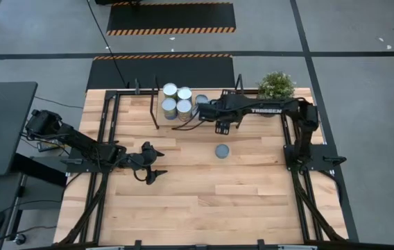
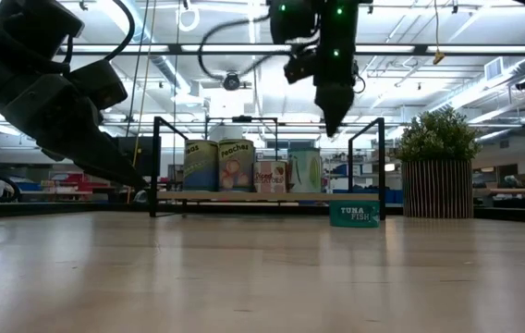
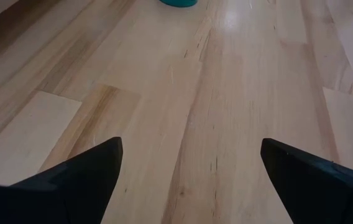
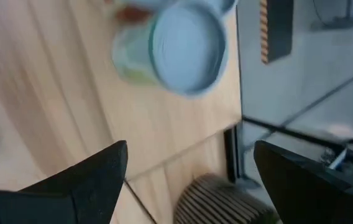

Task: Pick and place cans onto a shelf
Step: Put the canned mixed vegetables onto the shelf

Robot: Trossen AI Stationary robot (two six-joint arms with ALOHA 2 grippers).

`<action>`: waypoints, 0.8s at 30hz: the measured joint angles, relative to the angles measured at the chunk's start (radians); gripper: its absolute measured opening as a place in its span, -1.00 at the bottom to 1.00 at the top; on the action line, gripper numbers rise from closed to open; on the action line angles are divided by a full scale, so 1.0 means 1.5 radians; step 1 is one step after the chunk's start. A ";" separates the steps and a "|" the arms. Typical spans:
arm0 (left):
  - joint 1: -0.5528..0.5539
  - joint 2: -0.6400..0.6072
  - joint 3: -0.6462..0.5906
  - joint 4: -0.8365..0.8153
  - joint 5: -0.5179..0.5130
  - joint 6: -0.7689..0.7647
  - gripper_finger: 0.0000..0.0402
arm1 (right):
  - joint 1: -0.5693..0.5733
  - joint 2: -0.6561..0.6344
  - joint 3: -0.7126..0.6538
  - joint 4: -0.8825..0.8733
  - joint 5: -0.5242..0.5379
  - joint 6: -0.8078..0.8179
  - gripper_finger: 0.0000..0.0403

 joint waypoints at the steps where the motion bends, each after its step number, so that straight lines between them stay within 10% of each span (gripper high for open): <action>1: 0.000 0.000 0.000 0.000 0.000 0.000 0.94 | -0.006 -0.008 0.000 0.016 -0.011 -0.008 0.77; 20: 0.000 0.000 0.000 0.001 0.000 0.000 0.94 | -0.208 -0.030 0.000 0.285 -0.390 -0.055 0.74; 24: 0.000 0.000 0.000 0.001 0.000 0.000 0.94 | -0.232 -0.018 0.000 0.288 -0.361 -0.040 0.74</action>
